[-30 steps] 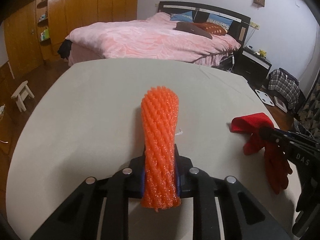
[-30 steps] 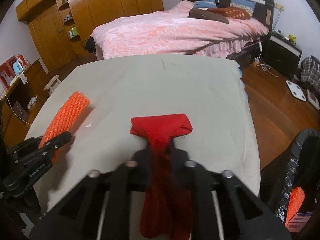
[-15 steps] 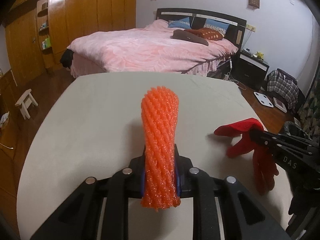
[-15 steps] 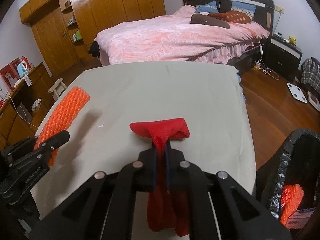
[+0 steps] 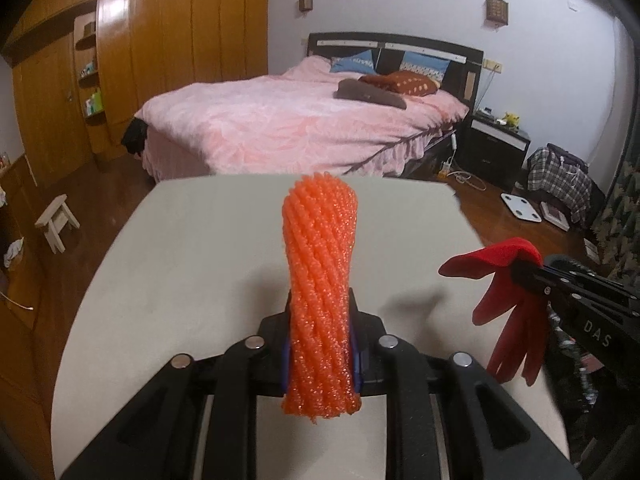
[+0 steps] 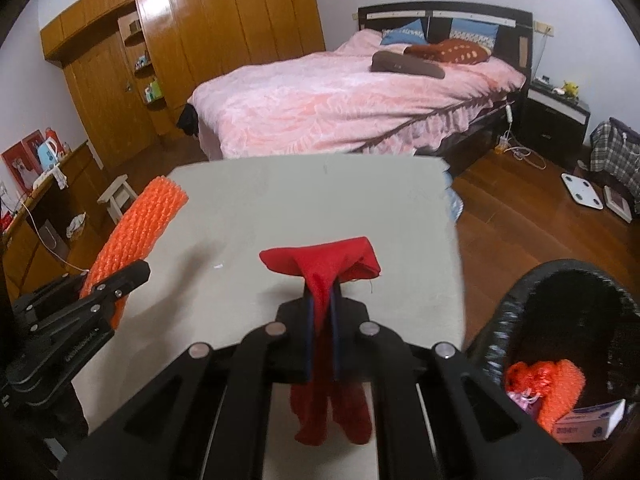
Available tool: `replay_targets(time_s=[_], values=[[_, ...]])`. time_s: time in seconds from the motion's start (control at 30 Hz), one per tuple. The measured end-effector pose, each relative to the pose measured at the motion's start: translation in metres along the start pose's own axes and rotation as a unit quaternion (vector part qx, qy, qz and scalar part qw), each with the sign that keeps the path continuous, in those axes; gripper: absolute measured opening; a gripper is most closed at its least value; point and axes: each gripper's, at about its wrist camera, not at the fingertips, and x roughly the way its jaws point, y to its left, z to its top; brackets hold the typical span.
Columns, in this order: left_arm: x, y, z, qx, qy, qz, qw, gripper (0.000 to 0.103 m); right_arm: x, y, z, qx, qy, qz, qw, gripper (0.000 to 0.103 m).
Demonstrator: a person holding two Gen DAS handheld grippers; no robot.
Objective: Collect trash
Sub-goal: 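Carry the orange net and red sock over the bin and open both tools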
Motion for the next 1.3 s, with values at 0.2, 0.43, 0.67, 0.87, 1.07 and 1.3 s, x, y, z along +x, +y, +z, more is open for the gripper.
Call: replay_targets(time_s=[0.2, 0.43, 0.67, 0.87, 1.07, 1.3], values=[[-0.033, -0.021, 0.006, 0.003, -0.017, -0.012, 0.9998, 0.021, -0.049, -0.004, 0.005, -0.003, -0.030, -0.007, 1.000, 0.006], [-0.069, -0.055, 0.010, 0.019, -0.036, -0.032, 0.9987, 0.021, -0.114, -0.024, -0.002, -0.001, -0.067, -0.024, 0.997, 0.006], [-0.096, -0.111, 0.015, 0.050, -0.055, -0.071, 0.9947, 0.021, -0.160, -0.064, -0.011, 0.012, -0.096, -0.053, 0.994, 0.006], [-0.106, -0.160, 0.016, 0.077, -0.064, -0.107, 0.9891, 0.021, -0.189, -0.111, -0.024, 0.031, -0.111, -0.087, 0.990, 0.006], [-0.107, -0.200, 0.015, 0.103, -0.069, -0.137, 0.9828, 0.021, -0.194, -0.157, -0.042, 0.058, -0.116, -0.123, 0.984, 0.006], [-0.099, -0.242, 0.013, 0.126, -0.065, -0.170, 0.9752, 0.021, -0.195, -0.211, -0.068, 0.098, -0.115, -0.164, 0.975, 0.006]])
